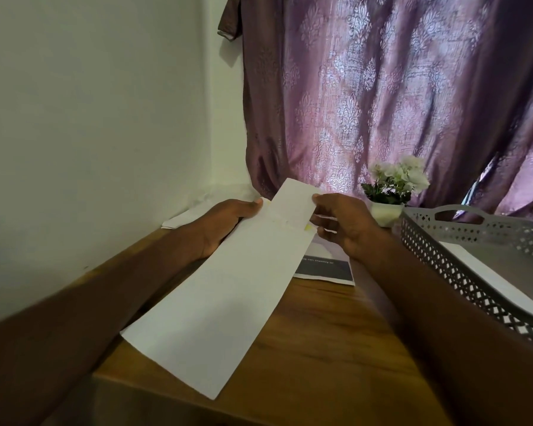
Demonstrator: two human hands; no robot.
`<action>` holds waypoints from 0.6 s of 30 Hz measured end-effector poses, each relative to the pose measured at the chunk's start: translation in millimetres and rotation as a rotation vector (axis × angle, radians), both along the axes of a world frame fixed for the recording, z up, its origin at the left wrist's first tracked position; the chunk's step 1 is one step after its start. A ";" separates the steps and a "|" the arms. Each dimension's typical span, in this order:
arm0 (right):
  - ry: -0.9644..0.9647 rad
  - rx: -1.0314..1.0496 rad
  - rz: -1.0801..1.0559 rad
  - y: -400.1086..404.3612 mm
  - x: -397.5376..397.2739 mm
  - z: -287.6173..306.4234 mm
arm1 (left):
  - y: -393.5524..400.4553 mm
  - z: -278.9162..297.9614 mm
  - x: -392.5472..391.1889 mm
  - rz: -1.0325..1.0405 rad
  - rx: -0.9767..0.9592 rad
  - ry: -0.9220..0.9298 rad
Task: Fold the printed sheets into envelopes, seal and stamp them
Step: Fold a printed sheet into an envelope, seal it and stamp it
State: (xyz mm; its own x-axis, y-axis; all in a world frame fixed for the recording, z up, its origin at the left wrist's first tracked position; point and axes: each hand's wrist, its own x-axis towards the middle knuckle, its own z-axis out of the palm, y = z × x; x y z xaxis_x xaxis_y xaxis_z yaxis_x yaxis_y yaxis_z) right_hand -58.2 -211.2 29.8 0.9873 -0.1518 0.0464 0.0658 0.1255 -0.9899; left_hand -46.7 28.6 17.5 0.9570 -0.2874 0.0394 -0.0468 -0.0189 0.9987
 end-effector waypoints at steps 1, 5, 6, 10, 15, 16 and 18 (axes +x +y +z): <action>0.012 -0.021 0.043 -0.5 -0.7 0.0 | 0.1 0.1 0.1 0.012 -0.002 0.003; -0.018 -0.057 0.127 1.1 -1.1 1.2 | 0.3 0.4 -0.3 0.024 -0.015 0.033; -0.032 -0.052 0.125 1.5 -0.4 1.6 | 0.2 0.6 -0.8 0.021 -0.017 0.037; -0.063 -0.044 0.079 0.2 3.9 -0.2 | -1.5 1.6 -3.9 0.015 -0.020 0.043; -0.002 -0.101 0.181 -0.9 3.4 -2.9 | -1.6 3.1 -4.9 0.066 -0.019 0.024; 0.016 -0.100 0.218 -1.2 2.4 -3.0 | -1.4 3.5 -5.2 0.074 -0.017 0.021; 0.035 -0.096 0.265 -1.2 1.6 -4.3 | -0.9 3.7 -4.9 0.074 -0.024 0.028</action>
State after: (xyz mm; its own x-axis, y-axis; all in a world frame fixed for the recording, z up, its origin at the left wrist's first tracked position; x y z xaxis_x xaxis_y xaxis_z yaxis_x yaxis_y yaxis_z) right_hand -56.6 -212.4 25.5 0.9932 0.1156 0.0131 0.0086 0.0389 -0.9992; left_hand -51.6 27.7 21.2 0.9764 -0.2151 0.0184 -0.0182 0.0027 0.9998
